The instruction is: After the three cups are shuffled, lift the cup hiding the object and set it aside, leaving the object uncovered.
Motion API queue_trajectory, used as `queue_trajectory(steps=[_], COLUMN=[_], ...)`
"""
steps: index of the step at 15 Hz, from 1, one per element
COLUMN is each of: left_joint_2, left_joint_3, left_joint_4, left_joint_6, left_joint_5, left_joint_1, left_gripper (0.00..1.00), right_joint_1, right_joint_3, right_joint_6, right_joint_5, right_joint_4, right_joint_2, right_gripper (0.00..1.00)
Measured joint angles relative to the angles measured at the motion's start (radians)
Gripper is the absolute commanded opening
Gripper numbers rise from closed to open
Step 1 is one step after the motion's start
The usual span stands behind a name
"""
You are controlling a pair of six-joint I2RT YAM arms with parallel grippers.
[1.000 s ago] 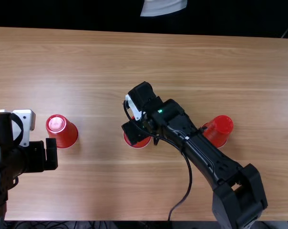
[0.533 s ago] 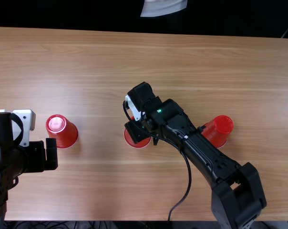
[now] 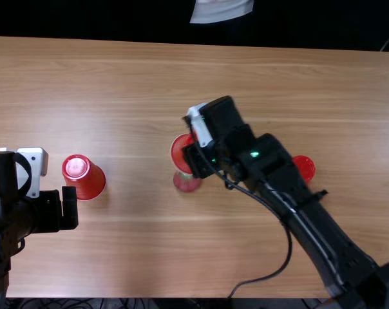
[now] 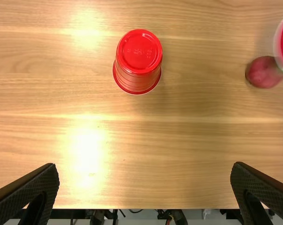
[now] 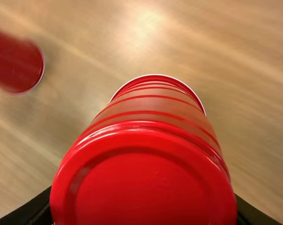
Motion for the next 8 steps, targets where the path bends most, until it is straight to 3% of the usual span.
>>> queue_trajectory(steps=[4, 8], left_joint_2=[0.0, 0.0], left_joint_3=[0.0, 0.0], left_joint_4=[0.0, 0.0], left_joint_6=[0.0, 0.0], left_joint_5=[0.001, 0.0], left_joint_1=[-0.002, -0.002], left_gripper=[1.0, 1.0], right_joint_1=[-0.137, -0.154], right_joint_3=[-0.011, -0.201], right_joint_6=[-0.003, -0.004], right_joint_5=[0.004, 0.004], right_joint_4=[-0.005, 0.003], right_joint_2=[-0.095, -0.175], right_gripper=[0.15, 0.15])
